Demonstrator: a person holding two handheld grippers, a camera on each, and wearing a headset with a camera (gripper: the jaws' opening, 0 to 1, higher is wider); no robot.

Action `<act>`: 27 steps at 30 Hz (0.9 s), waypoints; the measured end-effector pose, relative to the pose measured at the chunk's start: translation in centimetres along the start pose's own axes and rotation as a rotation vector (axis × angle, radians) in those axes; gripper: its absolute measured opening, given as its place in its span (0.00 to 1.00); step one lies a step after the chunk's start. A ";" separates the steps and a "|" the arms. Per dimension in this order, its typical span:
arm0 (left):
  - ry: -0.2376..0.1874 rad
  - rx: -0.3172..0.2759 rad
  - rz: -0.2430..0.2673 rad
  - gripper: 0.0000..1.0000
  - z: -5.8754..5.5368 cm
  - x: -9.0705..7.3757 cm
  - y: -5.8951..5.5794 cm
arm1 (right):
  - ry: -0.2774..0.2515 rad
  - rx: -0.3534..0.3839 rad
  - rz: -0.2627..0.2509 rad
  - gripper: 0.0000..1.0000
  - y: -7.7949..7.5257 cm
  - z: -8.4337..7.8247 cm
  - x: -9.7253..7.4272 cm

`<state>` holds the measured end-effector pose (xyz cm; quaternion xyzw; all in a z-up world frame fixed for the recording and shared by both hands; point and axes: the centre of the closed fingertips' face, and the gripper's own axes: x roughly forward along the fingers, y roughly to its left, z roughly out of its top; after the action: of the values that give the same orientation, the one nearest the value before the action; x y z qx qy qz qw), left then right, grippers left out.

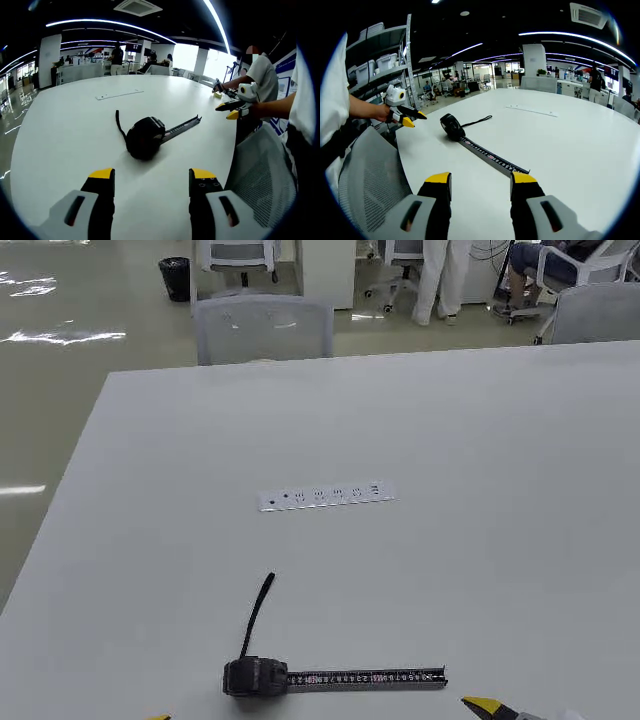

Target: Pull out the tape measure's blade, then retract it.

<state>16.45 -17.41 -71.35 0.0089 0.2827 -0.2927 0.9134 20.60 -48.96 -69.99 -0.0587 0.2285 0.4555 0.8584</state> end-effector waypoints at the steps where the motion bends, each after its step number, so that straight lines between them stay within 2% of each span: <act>1: 0.001 -0.002 0.001 0.58 -0.2 0.0 0.1 | -0.001 0.000 -0.001 0.47 0.1 0.0 -0.1; 5: -0.006 -0.016 0.008 0.58 -0.3 -0.4 -0.1 | -0.007 0.008 -0.003 0.47 0.5 -0.2 -0.3; 27: 0.009 -0.057 0.037 0.58 -2.7 -2.6 -0.5 | -0.018 0.057 -0.016 0.47 1.9 -1.7 -1.4</act>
<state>13.06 -15.96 -72.13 -0.0107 0.2949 -0.2673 0.9173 17.78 -49.45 -70.66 -0.0319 0.2333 0.4426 0.8653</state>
